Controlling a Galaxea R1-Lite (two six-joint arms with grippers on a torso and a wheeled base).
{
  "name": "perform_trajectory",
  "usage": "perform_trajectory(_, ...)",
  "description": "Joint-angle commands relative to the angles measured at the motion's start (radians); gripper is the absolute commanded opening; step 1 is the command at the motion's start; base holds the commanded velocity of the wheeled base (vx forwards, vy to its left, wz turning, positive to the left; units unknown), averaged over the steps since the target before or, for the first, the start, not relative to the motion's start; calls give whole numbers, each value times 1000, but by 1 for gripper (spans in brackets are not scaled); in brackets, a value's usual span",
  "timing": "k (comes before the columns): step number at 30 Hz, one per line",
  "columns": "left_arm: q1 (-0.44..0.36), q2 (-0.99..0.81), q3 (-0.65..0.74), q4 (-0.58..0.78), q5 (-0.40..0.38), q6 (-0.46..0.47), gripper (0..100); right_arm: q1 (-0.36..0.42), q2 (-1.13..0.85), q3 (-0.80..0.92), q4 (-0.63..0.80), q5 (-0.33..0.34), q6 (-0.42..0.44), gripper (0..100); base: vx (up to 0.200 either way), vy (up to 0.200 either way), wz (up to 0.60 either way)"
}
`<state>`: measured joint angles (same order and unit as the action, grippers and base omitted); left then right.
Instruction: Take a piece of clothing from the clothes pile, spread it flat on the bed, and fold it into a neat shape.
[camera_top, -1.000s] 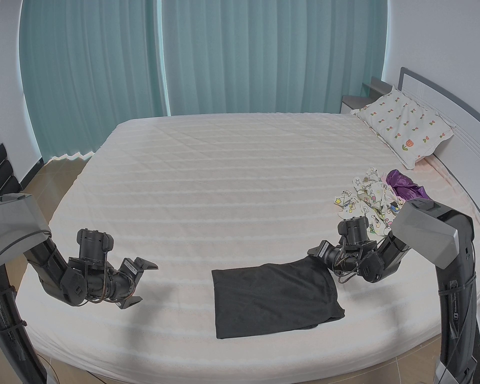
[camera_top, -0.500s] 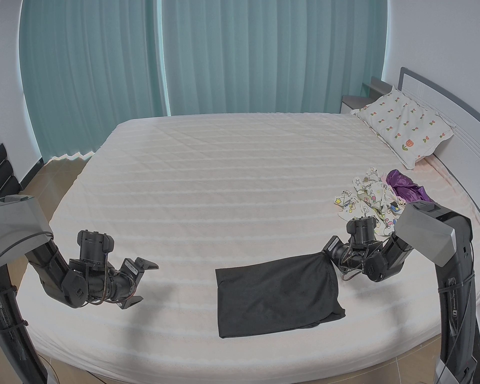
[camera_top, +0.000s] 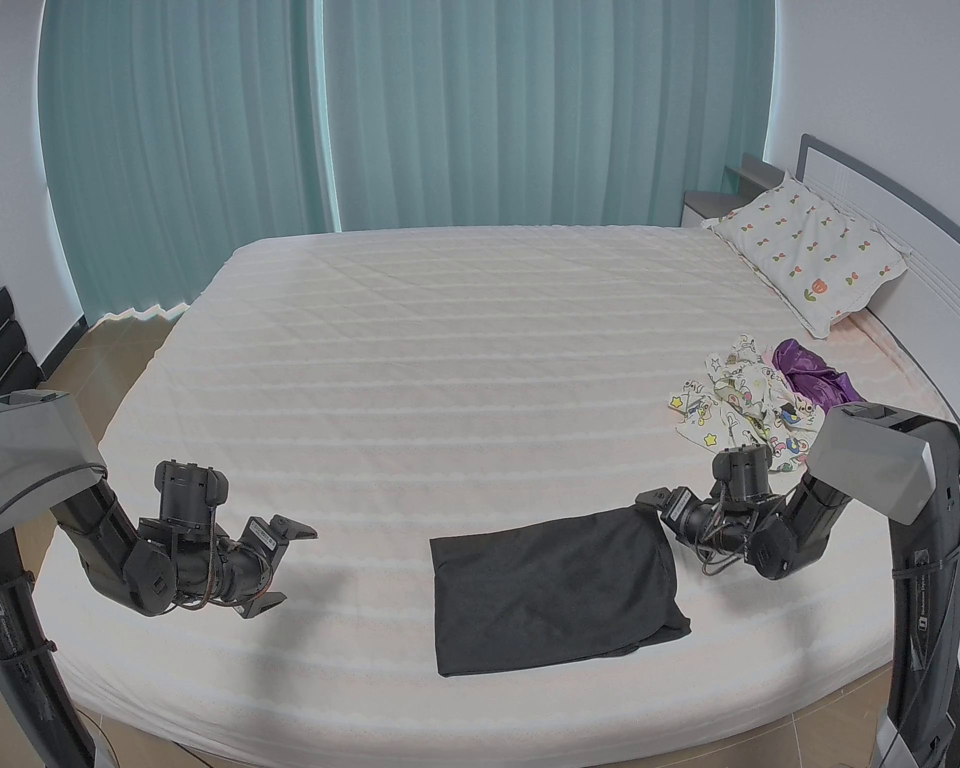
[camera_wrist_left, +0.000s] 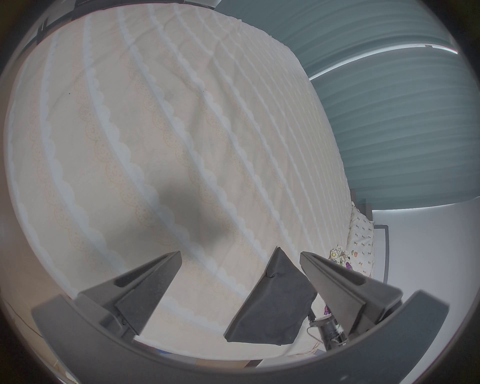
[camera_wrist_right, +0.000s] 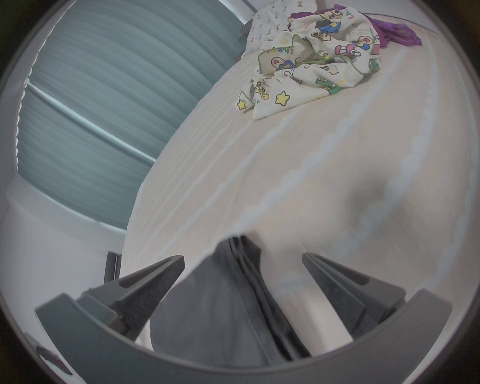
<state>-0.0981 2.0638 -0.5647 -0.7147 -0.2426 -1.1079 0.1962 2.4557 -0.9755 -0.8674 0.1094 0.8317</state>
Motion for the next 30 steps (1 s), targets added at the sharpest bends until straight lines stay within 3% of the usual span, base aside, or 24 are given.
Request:
perform_trajectory(1,0,1,0,0,0,-1,100,-1,-176,310,-139,96,-118,100,0,0,0)
perform_trajectory(7,0,1,0,0,0,0,100,-14,-149,492,-272,285,-207,100,0,0,0)
perform_trajectory(13,0,1,0,-2,0,0,100,-9,-100,525,-317,293,-260,100,0,0,0)
perform_trajectory(23,0,1,0,0,-1,0,100,-3,-95,529,-343,300,-256,100,0,0,0)
perform_trajectory(24,0,1,0,0,0,0,100,-3,-95,529,-344,300,-256,0,0,0,0)
perform_trajectory(30,0,1,2,0,0,0,100,12,-119,595,-351,293,-261,0,0,0,0)
